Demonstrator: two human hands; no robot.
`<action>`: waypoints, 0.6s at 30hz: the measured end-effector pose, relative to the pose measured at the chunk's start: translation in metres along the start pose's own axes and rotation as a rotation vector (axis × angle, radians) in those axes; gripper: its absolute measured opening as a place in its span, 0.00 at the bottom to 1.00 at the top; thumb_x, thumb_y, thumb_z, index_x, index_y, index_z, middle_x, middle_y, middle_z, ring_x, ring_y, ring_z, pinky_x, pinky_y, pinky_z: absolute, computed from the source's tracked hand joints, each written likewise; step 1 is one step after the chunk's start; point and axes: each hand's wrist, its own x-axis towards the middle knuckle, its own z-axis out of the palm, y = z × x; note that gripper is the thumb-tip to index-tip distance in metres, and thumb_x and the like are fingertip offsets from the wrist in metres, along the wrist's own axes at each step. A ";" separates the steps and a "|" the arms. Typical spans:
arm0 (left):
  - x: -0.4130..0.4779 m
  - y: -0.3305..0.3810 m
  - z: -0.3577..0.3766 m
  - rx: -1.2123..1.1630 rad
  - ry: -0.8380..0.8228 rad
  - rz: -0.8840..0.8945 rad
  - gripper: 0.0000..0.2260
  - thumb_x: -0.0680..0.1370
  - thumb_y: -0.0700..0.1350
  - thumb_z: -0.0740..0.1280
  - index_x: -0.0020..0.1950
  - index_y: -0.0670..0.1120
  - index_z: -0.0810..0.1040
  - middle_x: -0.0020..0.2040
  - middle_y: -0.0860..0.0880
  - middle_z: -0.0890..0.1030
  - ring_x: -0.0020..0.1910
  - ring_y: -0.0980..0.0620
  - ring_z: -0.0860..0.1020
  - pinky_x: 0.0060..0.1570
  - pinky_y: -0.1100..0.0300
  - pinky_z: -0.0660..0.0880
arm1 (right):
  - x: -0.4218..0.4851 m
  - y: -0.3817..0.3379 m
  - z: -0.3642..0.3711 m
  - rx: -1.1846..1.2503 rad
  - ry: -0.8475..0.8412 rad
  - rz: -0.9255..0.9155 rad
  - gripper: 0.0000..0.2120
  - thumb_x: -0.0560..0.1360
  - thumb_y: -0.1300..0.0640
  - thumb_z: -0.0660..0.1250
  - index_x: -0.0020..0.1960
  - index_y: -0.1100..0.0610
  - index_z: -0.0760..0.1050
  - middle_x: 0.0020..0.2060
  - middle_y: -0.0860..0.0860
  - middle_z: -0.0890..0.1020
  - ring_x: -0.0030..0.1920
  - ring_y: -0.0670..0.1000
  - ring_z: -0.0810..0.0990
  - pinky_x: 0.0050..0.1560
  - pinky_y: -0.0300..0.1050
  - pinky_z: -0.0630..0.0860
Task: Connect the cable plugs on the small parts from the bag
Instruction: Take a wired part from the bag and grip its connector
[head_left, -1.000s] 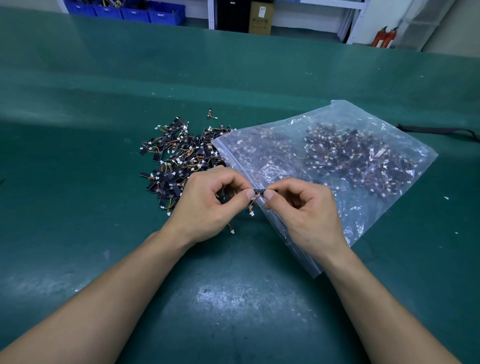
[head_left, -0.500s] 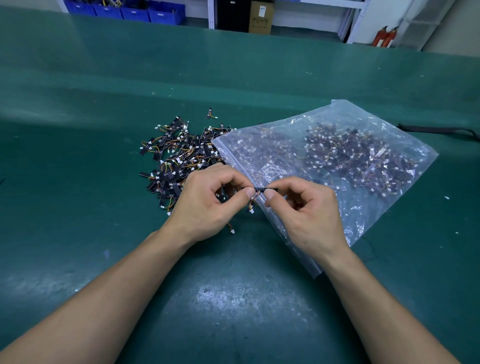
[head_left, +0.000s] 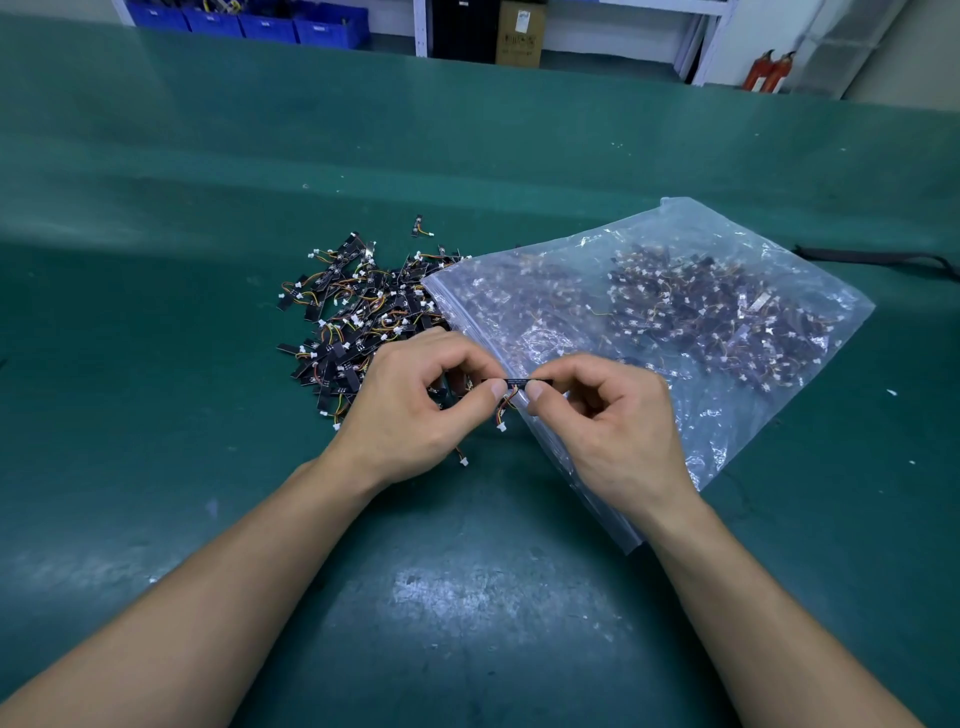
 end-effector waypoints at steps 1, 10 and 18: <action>0.000 0.000 0.000 -0.003 -0.001 -0.006 0.03 0.74 0.41 0.71 0.41 0.44 0.83 0.37 0.55 0.81 0.37 0.54 0.77 0.40 0.65 0.70 | 0.000 0.000 0.000 0.003 -0.002 -0.001 0.05 0.72 0.55 0.71 0.39 0.50 0.83 0.29 0.48 0.81 0.27 0.42 0.68 0.31 0.33 0.65; 0.000 -0.001 -0.001 -0.007 0.024 -0.045 0.04 0.73 0.40 0.71 0.38 0.44 0.81 0.35 0.54 0.80 0.35 0.56 0.75 0.38 0.65 0.70 | 0.001 0.003 -0.004 -0.027 0.009 0.015 0.06 0.70 0.54 0.71 0.46 0.45 0.84 0.32 0.47 0.83 0.26 0.43 0.67 0.30 0.34 0.65; 0.001 0.000 -0.002 -0.045 0.104 -0.104 0.05 0.74 0.41 0.71 0.39 0.49 0.81 0.35 0.54 0.80 0.34 0.55 0.76 0.38 0.65 0.71 | 0.005 0.013 -0.011 -0.488 -0.042 0.040 0.18 0.64 0.53 0.80 0.52 0.45 0.82 0.38 0.36 0.82 0.33 0.36 0.75 0.40 0.41 0.75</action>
